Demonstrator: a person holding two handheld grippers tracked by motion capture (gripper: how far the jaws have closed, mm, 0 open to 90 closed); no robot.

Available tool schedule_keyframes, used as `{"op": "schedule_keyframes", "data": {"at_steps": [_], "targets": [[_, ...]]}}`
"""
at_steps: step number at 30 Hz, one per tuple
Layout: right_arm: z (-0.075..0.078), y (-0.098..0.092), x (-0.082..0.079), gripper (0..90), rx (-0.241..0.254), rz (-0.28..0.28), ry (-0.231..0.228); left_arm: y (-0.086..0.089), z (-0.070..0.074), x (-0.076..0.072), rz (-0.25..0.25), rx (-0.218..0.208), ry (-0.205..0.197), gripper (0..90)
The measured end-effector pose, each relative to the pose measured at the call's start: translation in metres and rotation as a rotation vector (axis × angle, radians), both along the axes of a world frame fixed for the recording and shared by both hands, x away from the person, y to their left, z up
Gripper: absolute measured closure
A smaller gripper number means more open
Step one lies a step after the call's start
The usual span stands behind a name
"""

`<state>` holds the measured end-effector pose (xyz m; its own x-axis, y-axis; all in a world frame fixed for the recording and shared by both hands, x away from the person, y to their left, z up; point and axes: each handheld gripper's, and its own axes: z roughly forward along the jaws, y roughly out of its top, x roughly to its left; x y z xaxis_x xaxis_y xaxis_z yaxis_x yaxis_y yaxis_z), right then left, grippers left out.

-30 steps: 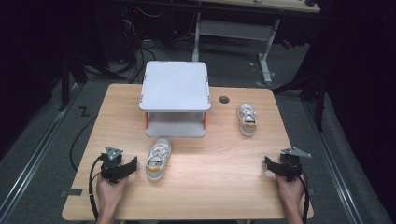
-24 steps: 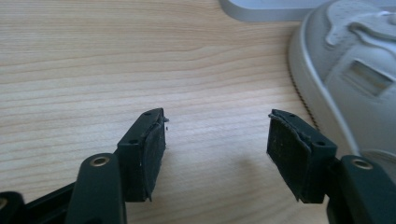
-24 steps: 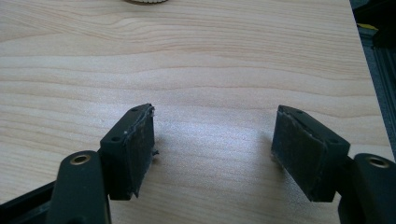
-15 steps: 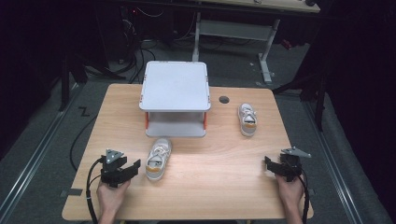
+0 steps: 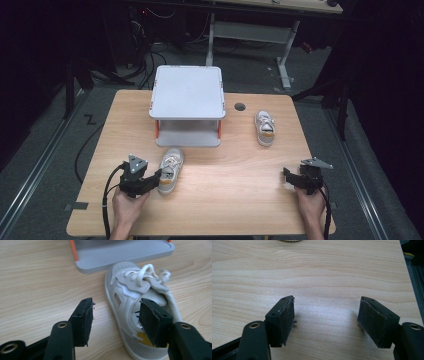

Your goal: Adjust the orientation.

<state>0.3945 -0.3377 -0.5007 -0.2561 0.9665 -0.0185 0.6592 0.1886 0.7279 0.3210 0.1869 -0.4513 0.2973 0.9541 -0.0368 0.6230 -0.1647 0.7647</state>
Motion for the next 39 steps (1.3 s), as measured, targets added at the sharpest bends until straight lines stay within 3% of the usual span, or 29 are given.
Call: {"op": "schedule_keyframes", "data": {"at_steps": [5,9,14,20,27,33,34,36,37,38,39], "targets": [[0.0,0.0,0.0,29.3,0.0,0.0,0.0,-0.011,-0.005,0.013,-0.039,0.021,0.038,49.2],[0.0,0.0,0.0,29.3,0.001,-0.001,0.001,-0.013,-0.009,0.018,-0.057,0.006,0.066,58.3],[0.0,0.0,0.0,29.3,0.001,-0.001,0.001,-0.012,-0.008,0.019,-0.034,0.008,0.082,65.6],[0.0,0.0,0.0,29.3,0.001,0.0,0.001,-0.011,-0.006,0.018,-0.018,0.05,0.08,75.3],[0.0,0.0,0.0,29.0,0.0,0.003,0.0,-0.008,-0.002,0.016,-0.011,0.028,0.064,82.5],[0.0,0.0,0.0,28.9,-0.001,0.006,0.0,-0.018,0.006,0.016,-0.044,0.005,0.047,83.1],[0.0,0.0,0.0,28.9,-0.001,0.007,0.0,-0.025,0.011,0.017,-0.075,0.003,0.046,83.1],[0.0,0.0,0.0,28.9,-0.001,0.006,0.0,-0.03,0.013,0.018,-0.089,0.0,0.048,83.0],[0.0,0.0,0.0,28.9,0.001,0.004,0.001,-0.042,0.017,0.021,-0.127,0.005,0.045,83.0],[0.0,0.0,0.0,28.9,-0.001,0.006,0.0,-0.042,0.017,0.021,-0.127,0.005,0.045,83.0],[0.0,0.0,0.0,28.9,0.001,0.004,0.001,-0.056,0.019,0.025,-0.16,0.008,0.039,83.0]]}}
